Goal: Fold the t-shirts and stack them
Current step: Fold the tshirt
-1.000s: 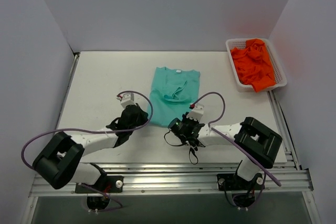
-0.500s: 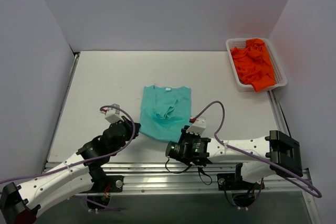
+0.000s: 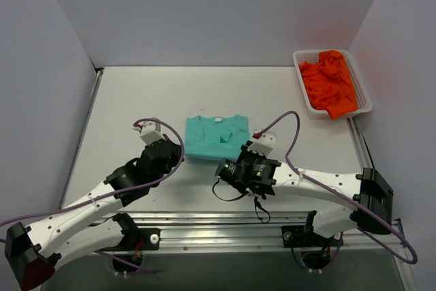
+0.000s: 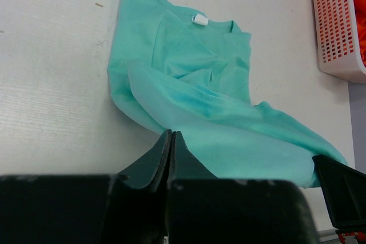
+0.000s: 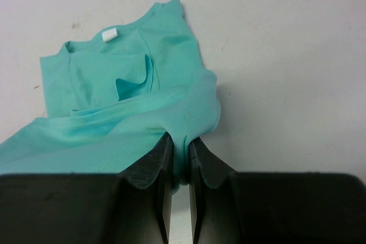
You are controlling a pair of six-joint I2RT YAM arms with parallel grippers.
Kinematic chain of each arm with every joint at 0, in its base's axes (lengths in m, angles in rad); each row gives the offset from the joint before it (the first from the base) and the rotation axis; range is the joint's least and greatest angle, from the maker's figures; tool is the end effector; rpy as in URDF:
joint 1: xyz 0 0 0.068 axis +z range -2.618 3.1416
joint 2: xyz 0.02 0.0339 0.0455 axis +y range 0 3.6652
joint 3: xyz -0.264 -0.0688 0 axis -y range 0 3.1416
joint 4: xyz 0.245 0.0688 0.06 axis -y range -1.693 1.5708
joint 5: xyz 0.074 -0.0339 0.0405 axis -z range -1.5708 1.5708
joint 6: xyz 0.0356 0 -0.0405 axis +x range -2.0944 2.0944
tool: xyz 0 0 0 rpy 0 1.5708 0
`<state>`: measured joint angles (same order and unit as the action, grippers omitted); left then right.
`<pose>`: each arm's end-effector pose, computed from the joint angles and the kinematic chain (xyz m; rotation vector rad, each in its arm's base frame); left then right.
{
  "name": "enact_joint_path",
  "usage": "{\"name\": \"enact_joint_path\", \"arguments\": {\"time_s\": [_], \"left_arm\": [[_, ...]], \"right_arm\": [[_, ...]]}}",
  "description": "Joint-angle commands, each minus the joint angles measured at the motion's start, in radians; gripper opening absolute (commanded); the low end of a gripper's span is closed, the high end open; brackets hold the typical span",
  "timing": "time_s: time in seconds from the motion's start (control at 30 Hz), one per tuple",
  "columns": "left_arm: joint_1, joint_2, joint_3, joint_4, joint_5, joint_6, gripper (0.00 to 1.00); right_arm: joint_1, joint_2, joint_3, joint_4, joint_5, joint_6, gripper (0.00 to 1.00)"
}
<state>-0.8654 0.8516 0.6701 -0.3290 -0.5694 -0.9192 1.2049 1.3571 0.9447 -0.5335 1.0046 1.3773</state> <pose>0.1369 -0.1312 0.2761 -0.3984 1.9984 -0.5475 0.1236 0.2386 0.2528 0.5269 1.9662 0.3183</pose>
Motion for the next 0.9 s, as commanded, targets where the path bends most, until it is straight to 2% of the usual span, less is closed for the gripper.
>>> {"name": "enact_joint_path", "arguments": {"time_s": [0.0, 0.13, 0.23, 0.63, 0.8, 0.87], "left_arm": [[0.025, 0.061, 0.103, 0.079, -0.037, 0.063, 0.02], [0.04, 0.158, 0.163, 0.123, -0.041, 0.097, 0.02], [0.08, 0.214, 0.189, 0.151, 0.006, 0.1, 0.02], [0.201, 0.283, 0.198, 0.211, 0.085, 0.105, 0.02], [0.29, 0.378, 0.218, 0.287, 0.164, 0.108, 0.02], [0.362, 0.498, 0.253, 0.312, 0.206, 0.117, 0.02]], "right_arm": [[-0.059, 0.017, 0.037, 0.035, 0.074, -0.135, 0.0], [-0.126, 0.034, 0.049, 0.093, 0.063, -0.21, 0.0], [-0.157, 0.054, 0.054, 0.15, 0.037, -0.27, 0.0], [-0.28, 0.194, 0.127, 0.296, -0.055, -0.418, 0.0], [-0.384, 0.327, 0.221, 0.371, -0.127, -0.474, 0.0], [-0.455, 0.43, 0.279, 0.388, -0.169, -0.51, 0.0]]}}
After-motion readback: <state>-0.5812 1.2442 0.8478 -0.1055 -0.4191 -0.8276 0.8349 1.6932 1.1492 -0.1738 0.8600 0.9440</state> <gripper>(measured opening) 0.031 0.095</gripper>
